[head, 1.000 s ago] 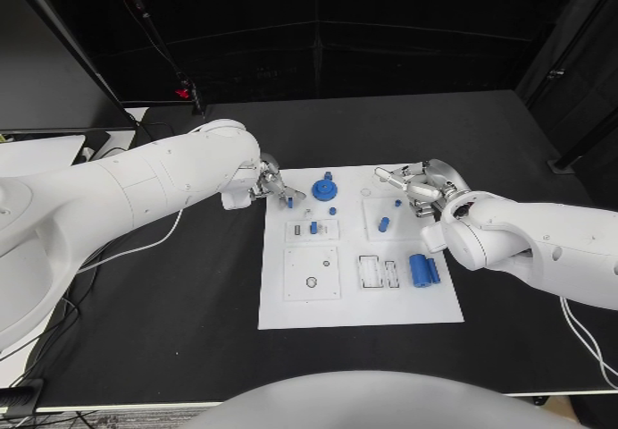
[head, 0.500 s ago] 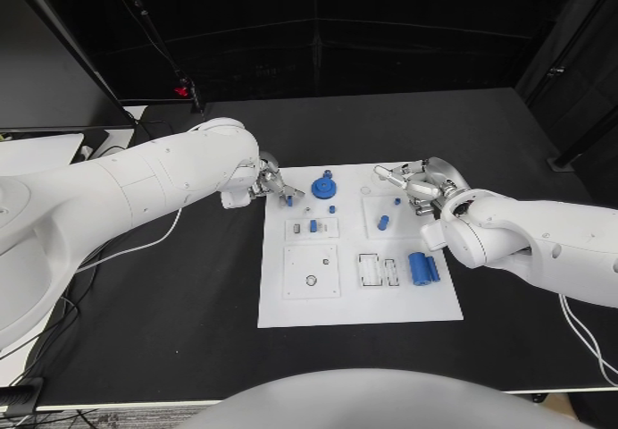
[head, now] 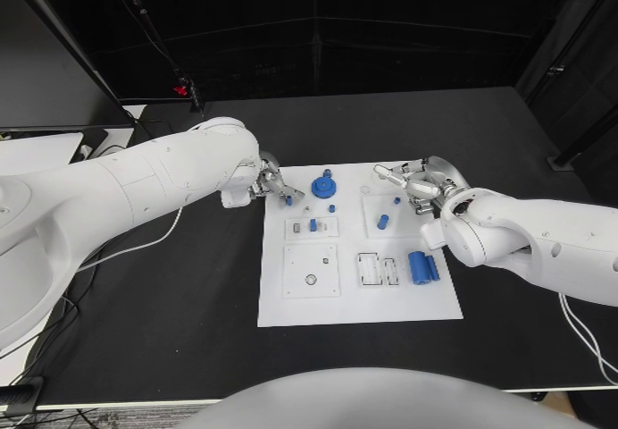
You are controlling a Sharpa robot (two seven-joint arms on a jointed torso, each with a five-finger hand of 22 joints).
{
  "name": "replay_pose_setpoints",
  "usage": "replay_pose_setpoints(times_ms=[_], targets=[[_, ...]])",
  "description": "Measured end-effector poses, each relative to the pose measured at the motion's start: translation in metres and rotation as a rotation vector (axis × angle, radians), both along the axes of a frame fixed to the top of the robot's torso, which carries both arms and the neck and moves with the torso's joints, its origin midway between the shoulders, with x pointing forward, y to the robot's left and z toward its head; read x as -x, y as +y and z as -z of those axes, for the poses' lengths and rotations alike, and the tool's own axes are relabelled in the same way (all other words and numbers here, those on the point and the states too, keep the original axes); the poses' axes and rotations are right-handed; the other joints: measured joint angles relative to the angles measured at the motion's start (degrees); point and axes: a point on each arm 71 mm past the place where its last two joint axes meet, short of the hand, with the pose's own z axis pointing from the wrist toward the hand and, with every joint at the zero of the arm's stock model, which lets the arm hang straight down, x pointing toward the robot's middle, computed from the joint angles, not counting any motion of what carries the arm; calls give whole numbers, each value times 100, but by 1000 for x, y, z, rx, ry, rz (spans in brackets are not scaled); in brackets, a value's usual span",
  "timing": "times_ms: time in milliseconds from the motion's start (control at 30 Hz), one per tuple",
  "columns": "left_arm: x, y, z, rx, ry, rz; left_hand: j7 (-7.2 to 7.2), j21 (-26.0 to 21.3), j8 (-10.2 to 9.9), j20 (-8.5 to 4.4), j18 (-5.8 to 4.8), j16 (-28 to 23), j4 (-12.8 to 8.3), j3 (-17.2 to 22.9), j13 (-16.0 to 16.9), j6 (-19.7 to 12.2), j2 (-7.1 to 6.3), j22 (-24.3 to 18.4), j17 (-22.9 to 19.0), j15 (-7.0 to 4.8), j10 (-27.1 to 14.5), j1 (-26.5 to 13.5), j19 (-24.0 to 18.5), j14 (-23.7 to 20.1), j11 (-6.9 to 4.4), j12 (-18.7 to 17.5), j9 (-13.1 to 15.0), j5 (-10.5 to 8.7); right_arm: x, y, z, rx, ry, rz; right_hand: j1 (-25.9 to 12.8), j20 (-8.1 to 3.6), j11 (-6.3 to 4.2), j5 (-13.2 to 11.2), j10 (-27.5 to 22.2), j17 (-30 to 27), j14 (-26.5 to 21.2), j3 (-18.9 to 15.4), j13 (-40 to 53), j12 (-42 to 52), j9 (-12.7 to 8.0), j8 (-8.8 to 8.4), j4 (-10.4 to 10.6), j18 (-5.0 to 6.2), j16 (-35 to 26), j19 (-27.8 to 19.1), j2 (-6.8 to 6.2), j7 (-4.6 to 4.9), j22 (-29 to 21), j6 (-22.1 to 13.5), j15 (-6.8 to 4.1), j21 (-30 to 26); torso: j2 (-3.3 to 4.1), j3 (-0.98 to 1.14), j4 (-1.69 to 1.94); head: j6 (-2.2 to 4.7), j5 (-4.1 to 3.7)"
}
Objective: Assemble the parts on the task board
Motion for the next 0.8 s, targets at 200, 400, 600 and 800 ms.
replay_pose_setpoints(times_ms=[200,400,600,800], targets=[[0,0,0,0,2,1,-20,0,-37,0,0,0,-11,208,1,20,-145,0,0,-1,0,233,0,4,0,-15,-39,0,0,0,0,0,1,0,-31,0,0,0,0,0,0,-22,0,0,6,22,22,0,0,0,31,0,0,0,0,0,-1,0,-1,-9,-7],[0,0,0,-1,3,1,-46,0,-103,0,0,0,28,508,0,47,-252,-1,0,-15,1,341,0,8,0,-15,-87,178,0,0,0,0,2,0,-31,0,0,0,0,0,0,-22,0,0,5,22,22,0,0,0,30,0,0,0,0,0,-1,0,-1,-11,-11],[0,0,1,-1,4,1,-42,0,-128,0,0,0,34,744,0,86,-252,-1,0,-24,1,341,0,0,1,-15,-123,246,0,0,0,0,3,0,-30,0,0,0,0,0,0,-22,0,0,5,22,22,0,0,0,31,0,0,0,0,0,-1,0,-1,-11,-10],[0,0,1,-1,5,1,-21,0,-184,0,-1,0,32,1139,0,106,-274,-2,0,-24,1,363,0,-1,1,-13,-159,332,0,0,0,1,4,0,-30,0,0,0,0,0,0,-22,0,0,4,22,22,0,0,0,30,0,0,0,0,0,-1,1,-1,-11,-1]])
